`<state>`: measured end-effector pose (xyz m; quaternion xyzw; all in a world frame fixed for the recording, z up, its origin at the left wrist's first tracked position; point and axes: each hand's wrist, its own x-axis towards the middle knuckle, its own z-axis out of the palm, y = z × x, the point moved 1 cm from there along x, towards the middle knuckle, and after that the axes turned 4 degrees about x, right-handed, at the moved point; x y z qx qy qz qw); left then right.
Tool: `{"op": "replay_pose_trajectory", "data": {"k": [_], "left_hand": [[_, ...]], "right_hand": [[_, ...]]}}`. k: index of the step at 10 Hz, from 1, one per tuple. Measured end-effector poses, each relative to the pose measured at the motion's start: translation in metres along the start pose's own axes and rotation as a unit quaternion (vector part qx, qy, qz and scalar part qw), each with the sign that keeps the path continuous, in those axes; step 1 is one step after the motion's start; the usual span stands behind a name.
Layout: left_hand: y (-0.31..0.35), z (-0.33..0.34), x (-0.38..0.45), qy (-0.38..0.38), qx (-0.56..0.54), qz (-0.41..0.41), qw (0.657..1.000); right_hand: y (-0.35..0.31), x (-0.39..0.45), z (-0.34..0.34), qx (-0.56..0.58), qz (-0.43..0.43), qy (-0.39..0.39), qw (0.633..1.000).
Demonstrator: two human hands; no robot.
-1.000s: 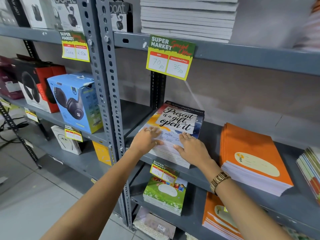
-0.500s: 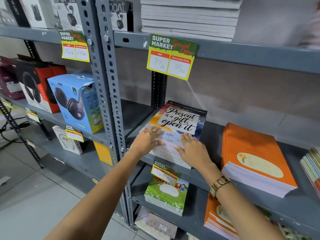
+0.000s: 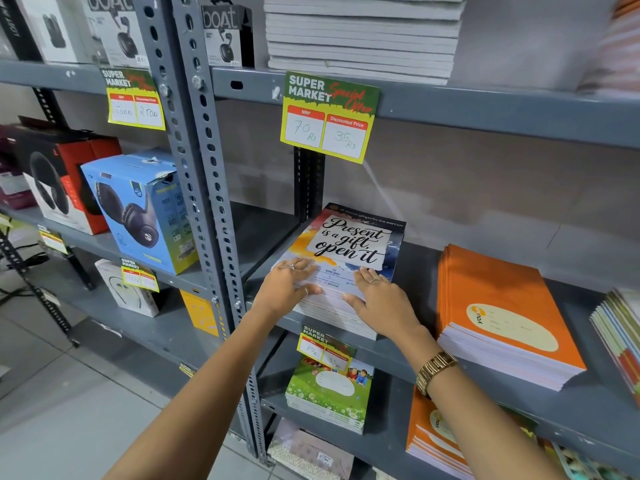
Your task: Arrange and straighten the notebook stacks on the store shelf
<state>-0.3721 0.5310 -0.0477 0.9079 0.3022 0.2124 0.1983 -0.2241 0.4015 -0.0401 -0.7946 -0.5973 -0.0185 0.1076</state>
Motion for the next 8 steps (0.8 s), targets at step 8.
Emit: {"op": "replay_pose_trajectory", "data": {"k": [8], "left_hand": [[0.070,0.002,-0.008,0.121,0.130,0.101,0.979]], "right_hand": [[0.029,-0.050,-0.050,0.054,-0.007,0.217,0.975]]}}
